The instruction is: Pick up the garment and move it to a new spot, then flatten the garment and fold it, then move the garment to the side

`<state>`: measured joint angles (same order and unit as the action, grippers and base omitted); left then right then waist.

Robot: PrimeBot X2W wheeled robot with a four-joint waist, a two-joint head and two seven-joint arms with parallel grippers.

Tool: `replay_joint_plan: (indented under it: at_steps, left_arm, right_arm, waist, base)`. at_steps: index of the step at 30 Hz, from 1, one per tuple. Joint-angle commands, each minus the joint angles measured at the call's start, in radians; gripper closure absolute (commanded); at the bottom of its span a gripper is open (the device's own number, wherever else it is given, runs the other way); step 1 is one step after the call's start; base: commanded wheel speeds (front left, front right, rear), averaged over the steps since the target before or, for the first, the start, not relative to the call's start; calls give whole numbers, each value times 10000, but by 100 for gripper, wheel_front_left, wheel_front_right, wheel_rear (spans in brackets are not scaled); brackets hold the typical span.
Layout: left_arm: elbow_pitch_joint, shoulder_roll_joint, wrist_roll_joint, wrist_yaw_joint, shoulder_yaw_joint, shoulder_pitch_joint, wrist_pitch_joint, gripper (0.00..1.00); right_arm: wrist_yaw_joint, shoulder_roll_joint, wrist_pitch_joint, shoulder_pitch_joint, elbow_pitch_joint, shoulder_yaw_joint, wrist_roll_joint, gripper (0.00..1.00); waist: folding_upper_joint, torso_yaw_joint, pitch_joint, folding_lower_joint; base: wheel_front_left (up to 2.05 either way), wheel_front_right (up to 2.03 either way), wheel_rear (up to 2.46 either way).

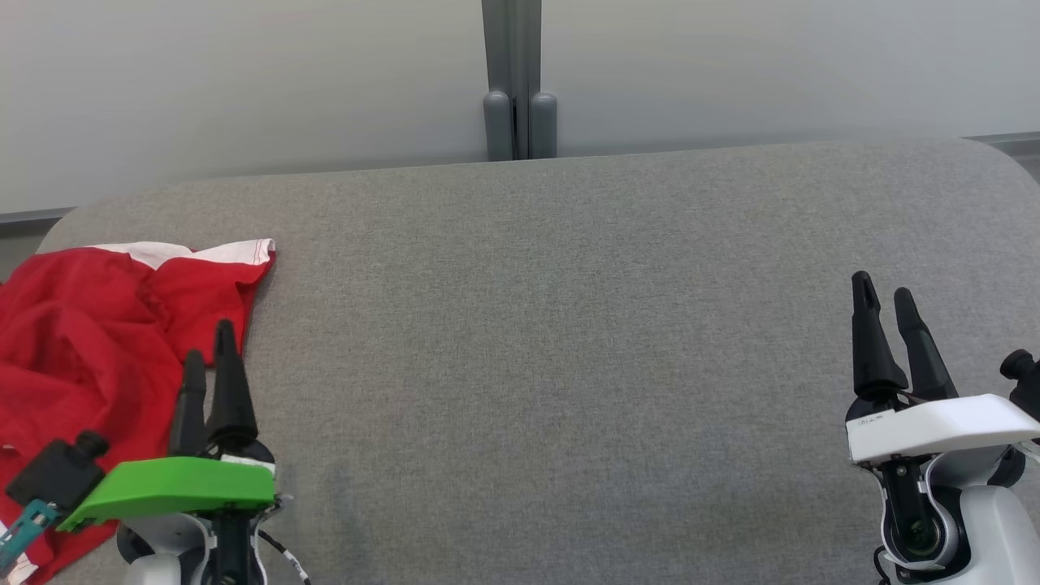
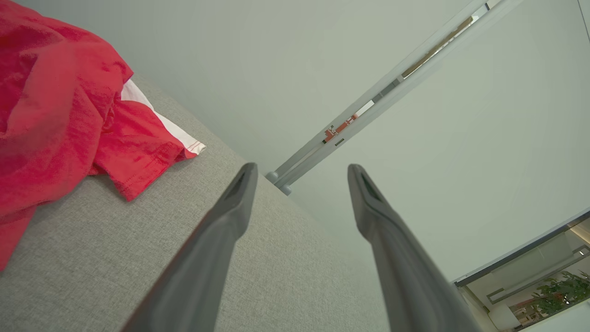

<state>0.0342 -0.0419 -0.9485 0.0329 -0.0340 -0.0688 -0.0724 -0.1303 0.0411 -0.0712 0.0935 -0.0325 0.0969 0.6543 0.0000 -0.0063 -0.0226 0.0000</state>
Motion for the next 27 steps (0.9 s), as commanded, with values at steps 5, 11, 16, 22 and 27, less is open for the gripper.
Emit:
replay_joint_plan:
  at_steps: [5,11,16,22,27]
  left_arm:
    - [-206,-70,1817,-205,780,-10,-227,0]
    - [-45,-85,3163,-601,1429,-19,-412,0]
    - [-51,-403,4259,-996,2164,-145,-556,0]
    - [94,-845,5163,-1800,3044,-317,-725,0]
    - [273,-1195,5719,-2433,3783,-462,-855,0]
  right_arm:
    - [-3,70,-241,90,137,-90,-1208,0]
    - [-3,75,-426,-37,79,-294,-2138,0]
    - [-4,79,-570,-82,213,-448,-2931,0]
    - [-4,82,-735,-109,263,-581,-3875,0]
    - [-3,87,-861,-130,279,-597,-4702,0]
  waist:
    - [0,-17,9,0]
    - [0,-49,5,0]
    - [0,-79,-14,0]
    - [0,-102,-9,0]
    - [0,-94,20,0]
  base:
    - [0,0,0]
    - [0,0,0]
    - [0,0,0]
    - [0,0,0]
    - [0,0,0]
